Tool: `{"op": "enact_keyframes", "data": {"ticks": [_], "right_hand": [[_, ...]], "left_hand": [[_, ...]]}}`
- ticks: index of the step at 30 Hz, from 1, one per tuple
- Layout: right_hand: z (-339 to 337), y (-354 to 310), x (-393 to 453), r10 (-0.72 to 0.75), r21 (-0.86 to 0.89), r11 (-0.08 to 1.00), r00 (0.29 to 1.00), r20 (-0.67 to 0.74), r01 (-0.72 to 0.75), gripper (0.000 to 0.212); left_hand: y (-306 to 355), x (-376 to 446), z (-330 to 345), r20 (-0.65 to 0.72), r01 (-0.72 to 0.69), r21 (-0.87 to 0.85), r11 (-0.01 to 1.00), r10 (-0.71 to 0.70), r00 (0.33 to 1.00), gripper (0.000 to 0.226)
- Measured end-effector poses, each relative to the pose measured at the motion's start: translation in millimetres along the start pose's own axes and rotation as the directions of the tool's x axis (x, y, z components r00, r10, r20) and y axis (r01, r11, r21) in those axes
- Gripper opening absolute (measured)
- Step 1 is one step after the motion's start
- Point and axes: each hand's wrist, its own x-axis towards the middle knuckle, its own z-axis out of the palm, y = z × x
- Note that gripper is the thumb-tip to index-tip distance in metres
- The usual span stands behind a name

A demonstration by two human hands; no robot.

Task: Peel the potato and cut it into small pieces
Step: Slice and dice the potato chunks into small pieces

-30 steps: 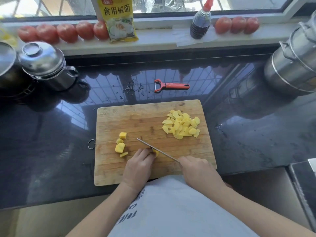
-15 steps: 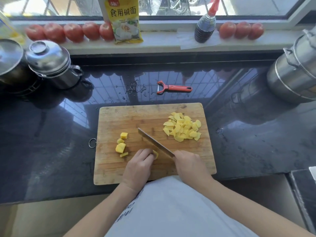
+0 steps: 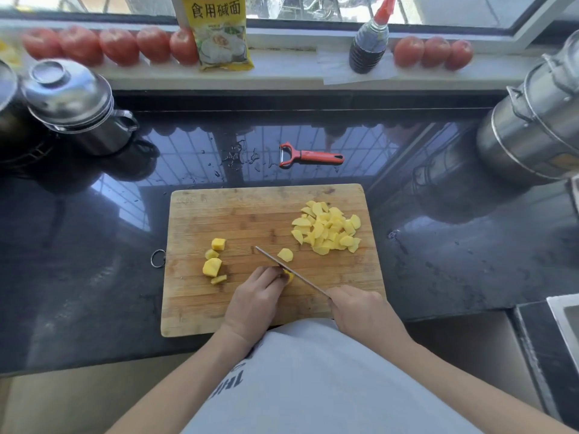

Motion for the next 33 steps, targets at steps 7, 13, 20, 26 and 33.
{"op": "enact_keyframes", "data": {"ticks": [7,13,20,26,33], "right_hand": [[-15.3,1.1,-7.5,0.003,-0.061,0.998,0.995,0.098,0.003,0.044],[-1.1,-24.9,32.5,0.021,0.009,1.000,0.987,0.157,-0.023,0.018],[-22.7,-16.2,18.2,0.062,0.205,0.976,0.997,0.056,-0.072,0.021],[-18.5,-10.8,7.6,0.050,0.100,0.993,0.991,0.124,-0.062,0.028],[-10.8,-11.3,11.3,0.040,0.025,0.999,0.988,0.147,-0.044,0.016]], "left_hand": [[1.4,-0.5,-0.5,0.002,0.016,-0.010,1.000,-0.016,1.000,0.019],[3.4,2.3,-4.4,0.009,0.044,-0.011,0.999,-0.044,0.999,0.025],[25.1,14.8,-32.7,0.102,0.512,-0.161,0.844,-0.501,0.859,0.008],[38.7,45.9,-29.2,0.609,0.929,-0.370,-0.008,-0.757,0.237,0.025],[41.5,49.4,-22.5,0.550,0.940,-0.337,0.059,-0.797,0.247,0.022]]}}
